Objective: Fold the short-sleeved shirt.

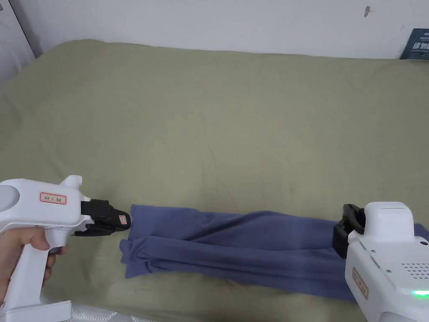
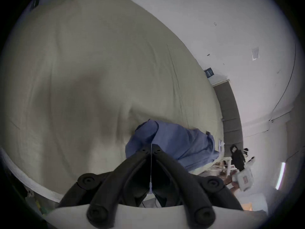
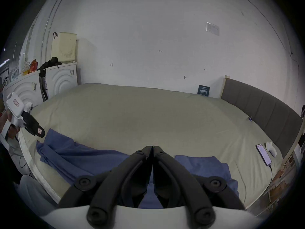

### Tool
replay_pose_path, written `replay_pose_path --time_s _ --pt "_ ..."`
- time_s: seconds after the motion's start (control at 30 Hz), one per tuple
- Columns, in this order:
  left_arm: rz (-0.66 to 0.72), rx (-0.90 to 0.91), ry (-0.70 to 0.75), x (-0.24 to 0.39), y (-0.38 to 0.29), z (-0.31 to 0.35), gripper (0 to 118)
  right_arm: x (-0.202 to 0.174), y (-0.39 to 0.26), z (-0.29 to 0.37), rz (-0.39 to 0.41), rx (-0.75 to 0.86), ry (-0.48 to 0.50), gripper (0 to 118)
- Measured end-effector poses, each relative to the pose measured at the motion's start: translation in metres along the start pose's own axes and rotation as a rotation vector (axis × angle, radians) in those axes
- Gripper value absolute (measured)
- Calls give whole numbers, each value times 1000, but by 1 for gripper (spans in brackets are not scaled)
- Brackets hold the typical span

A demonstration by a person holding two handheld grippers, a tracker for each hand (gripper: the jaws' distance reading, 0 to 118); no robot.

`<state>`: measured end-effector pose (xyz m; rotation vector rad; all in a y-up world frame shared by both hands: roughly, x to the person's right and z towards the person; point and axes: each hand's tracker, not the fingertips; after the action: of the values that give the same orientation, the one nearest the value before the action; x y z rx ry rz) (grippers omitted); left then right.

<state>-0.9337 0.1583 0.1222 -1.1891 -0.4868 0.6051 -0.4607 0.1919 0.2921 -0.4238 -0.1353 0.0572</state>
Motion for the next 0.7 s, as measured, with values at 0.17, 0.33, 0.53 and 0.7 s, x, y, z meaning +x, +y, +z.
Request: replay_pose_path --time_s 0.17,0.33,0.53,0.7 --pt "16 -46 -45 -9 -1 -17 118 -1 1 -3 -1 -6 3 7" --pt "59 -150 -155 -14 -4 -47 110 1 -1 -6 -17 -25 11 7" --pt "33 -175 -184 -3 -6 -67 70 5 -4 -4 -26 -37 6 7" --pt "47 -177 -52 -6 -13 -68 6 8 -3 -1 -43 -37 14 7"
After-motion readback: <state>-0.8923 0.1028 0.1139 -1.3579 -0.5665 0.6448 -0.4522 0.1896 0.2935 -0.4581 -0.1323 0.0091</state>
